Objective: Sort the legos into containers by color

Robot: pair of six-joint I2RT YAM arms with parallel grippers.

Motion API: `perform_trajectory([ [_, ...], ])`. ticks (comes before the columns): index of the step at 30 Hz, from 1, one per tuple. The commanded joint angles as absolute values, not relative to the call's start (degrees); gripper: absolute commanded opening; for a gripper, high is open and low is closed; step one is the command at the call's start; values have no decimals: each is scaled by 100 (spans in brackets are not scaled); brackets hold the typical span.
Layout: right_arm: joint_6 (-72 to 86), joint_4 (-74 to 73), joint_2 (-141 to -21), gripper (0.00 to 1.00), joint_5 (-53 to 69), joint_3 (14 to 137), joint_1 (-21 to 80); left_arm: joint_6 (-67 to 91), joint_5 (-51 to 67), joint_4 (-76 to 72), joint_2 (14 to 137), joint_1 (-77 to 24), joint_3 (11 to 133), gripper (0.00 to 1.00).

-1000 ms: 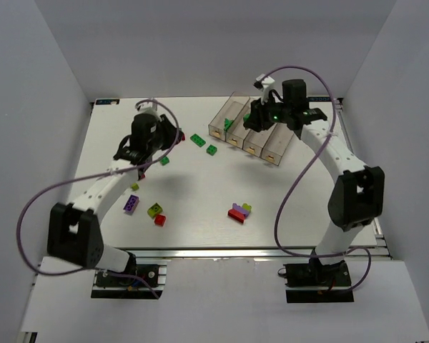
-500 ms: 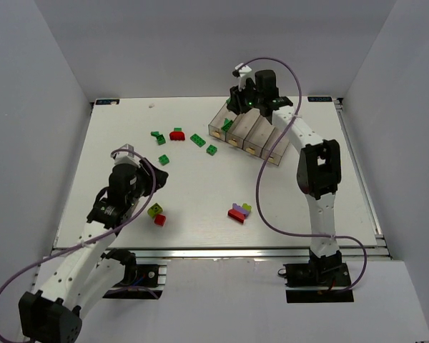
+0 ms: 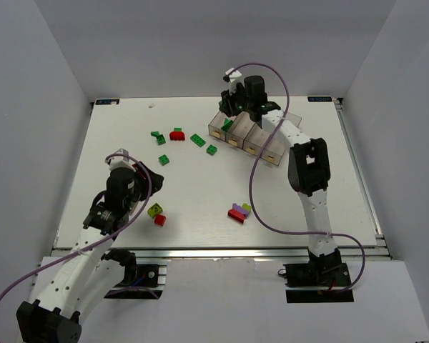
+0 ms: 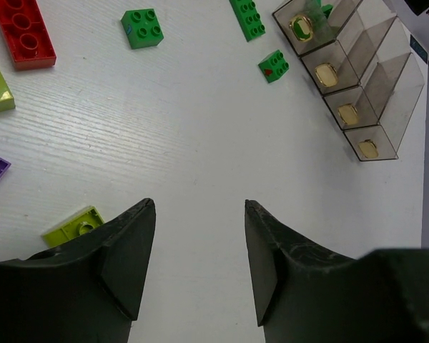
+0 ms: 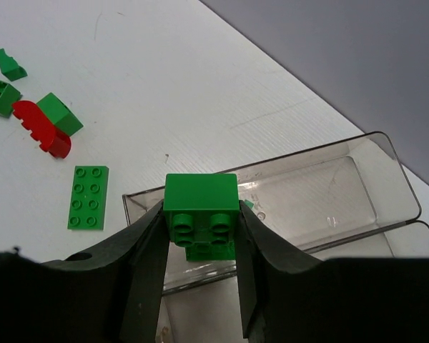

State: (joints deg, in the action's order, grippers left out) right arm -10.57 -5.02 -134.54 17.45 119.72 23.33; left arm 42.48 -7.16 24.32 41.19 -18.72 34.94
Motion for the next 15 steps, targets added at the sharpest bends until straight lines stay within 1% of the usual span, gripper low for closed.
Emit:
perform_trajectory([
  [1, -1107, -114, -13623, 8, 1574, 12226, 2364, 4236, -844, 2619, 4069, -1872, 3665, 63],
  [8, -1301, -97, -13693, 22, 1529, 12155, 2364, 4342, -844, 2681, 3929, -1872, 3700, 67],
  [9, -1301, -97, -13693, 28, 1521, 12147, 2364, 4368, -844, 2681, 3920, -1872, 3700, 67],
  [11, -1327, -114, -13702, 33, 1521, 12129, 2356, 4377, -844, 2681, 3911, -1872, 3726, 68],
  [12, -1371, -114, -13702, 43, 1521, 12112, 2364, 4377, -844, 2681, 3920, -1872, 3753, 68],
  [15, -1424, -132, -13702, 47, 1521, 12120, 2364, 4377, -879, 2707, 3964, -1872, 3805, 69],
])
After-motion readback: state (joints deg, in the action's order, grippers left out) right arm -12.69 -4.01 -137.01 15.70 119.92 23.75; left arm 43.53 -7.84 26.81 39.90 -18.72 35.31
